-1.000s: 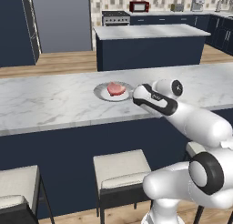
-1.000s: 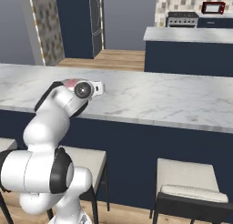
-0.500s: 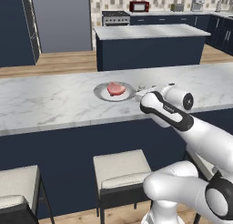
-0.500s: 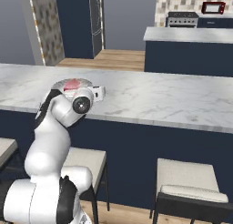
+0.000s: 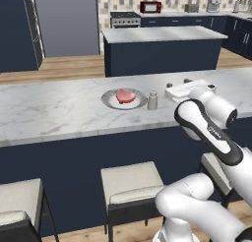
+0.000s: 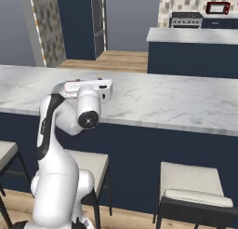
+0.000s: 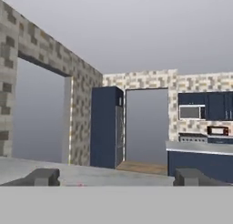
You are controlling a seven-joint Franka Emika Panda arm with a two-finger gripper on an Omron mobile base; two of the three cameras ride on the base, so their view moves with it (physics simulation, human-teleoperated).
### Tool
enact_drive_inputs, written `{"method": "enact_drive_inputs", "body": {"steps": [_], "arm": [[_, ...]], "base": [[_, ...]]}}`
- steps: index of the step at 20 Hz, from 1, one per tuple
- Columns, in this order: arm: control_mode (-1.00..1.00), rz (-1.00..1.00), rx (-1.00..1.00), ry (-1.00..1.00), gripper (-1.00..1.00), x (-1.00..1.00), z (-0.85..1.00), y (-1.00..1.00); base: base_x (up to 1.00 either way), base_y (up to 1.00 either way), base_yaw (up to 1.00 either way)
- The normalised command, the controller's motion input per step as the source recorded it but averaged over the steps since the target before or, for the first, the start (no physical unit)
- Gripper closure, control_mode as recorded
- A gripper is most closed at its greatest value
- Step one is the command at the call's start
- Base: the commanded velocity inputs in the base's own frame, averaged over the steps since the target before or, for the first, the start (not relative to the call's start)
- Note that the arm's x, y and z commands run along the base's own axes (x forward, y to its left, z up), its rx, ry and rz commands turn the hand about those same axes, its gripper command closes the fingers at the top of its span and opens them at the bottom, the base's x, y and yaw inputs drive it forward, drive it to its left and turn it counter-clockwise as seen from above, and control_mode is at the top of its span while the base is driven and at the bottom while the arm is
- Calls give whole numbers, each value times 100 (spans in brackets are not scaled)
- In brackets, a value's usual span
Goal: Retrieve the shaker from the cabinet and place it next the steak on a plate on the dining table.
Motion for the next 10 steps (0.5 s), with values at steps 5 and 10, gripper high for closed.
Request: {"method": "enact_drive_inputs", "body": {"steps": [5,10], "arm": [[-100,0,13,-24,-100,-69,100,-36],[-100,0,13,-29,-100,-79,100,-35]], "base": [[0,0,0],[0,0,0]]}}
